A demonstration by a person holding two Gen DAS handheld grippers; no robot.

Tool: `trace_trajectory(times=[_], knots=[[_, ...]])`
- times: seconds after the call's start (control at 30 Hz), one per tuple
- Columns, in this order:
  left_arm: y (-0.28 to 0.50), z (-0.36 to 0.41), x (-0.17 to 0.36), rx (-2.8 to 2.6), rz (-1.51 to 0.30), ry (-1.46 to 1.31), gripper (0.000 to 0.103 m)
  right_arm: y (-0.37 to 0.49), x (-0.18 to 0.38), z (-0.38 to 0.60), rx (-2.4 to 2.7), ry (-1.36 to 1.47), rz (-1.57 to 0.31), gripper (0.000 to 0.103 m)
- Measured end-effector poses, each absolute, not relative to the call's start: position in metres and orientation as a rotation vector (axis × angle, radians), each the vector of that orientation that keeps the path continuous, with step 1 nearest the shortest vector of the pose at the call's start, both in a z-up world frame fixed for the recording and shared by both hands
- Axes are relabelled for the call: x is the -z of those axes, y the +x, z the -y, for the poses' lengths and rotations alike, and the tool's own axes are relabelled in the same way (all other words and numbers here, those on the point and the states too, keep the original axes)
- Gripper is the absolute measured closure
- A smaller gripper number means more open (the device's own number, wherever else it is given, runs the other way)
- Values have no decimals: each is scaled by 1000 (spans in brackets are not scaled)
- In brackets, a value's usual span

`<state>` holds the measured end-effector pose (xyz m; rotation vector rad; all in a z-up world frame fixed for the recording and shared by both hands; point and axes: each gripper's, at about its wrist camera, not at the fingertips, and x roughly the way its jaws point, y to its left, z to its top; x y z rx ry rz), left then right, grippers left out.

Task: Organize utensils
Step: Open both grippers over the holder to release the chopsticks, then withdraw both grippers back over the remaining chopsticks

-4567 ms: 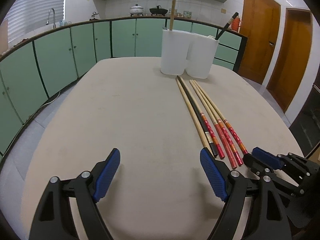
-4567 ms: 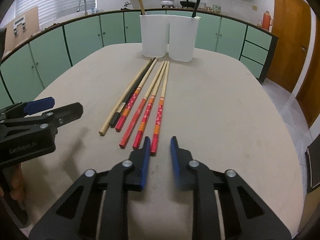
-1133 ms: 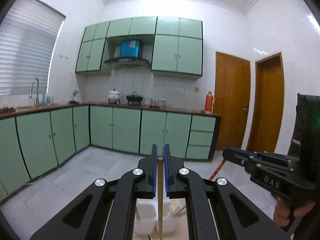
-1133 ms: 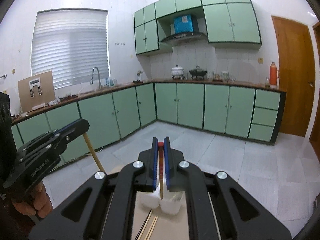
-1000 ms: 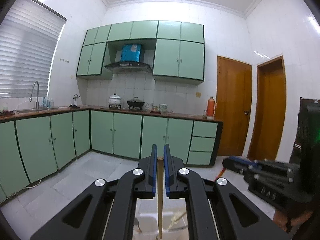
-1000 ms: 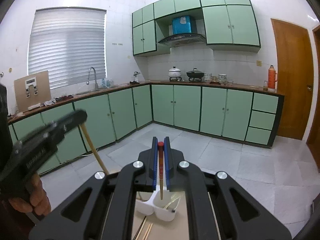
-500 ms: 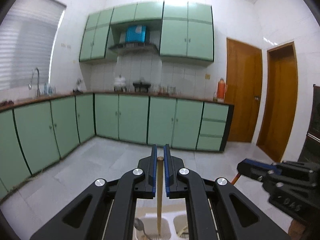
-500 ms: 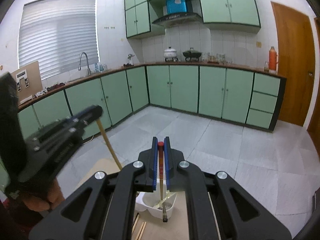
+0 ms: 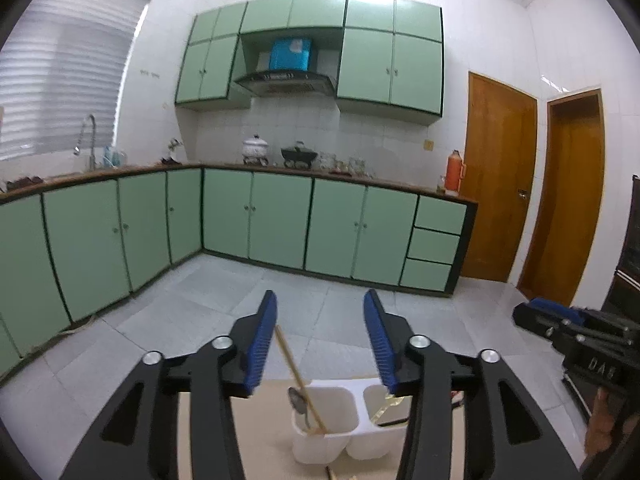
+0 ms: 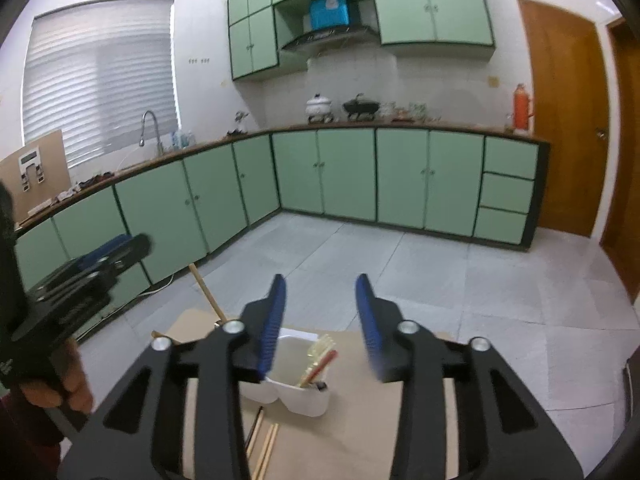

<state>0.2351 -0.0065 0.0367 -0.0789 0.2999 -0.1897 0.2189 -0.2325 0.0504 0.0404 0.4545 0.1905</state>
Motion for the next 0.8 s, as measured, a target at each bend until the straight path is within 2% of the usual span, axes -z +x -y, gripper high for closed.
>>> trace_trajectory(times=[0.1,0.13,0.2,0.27,0.4,0.8], knots=[[207,2,-36,175,-275,-69,37,196,-51,238,-167,38,-422,48],[196,1,-34,168,-271,-67,32,185,-49,238,-160,35,-414,41],[178,-1,-26,169,-279,-64,27,172,-44,238,-145,25,-407,32],[165,-2,-20,167,-296,-58,21,154,-34,235,-132,2,-416,17],[139,-1,4,173,-353,-41,15,128,-7,232,-137,-27,-469,13],[83,4,104,182,-540,16,14,68,81,237,-111,126,-569,10]])
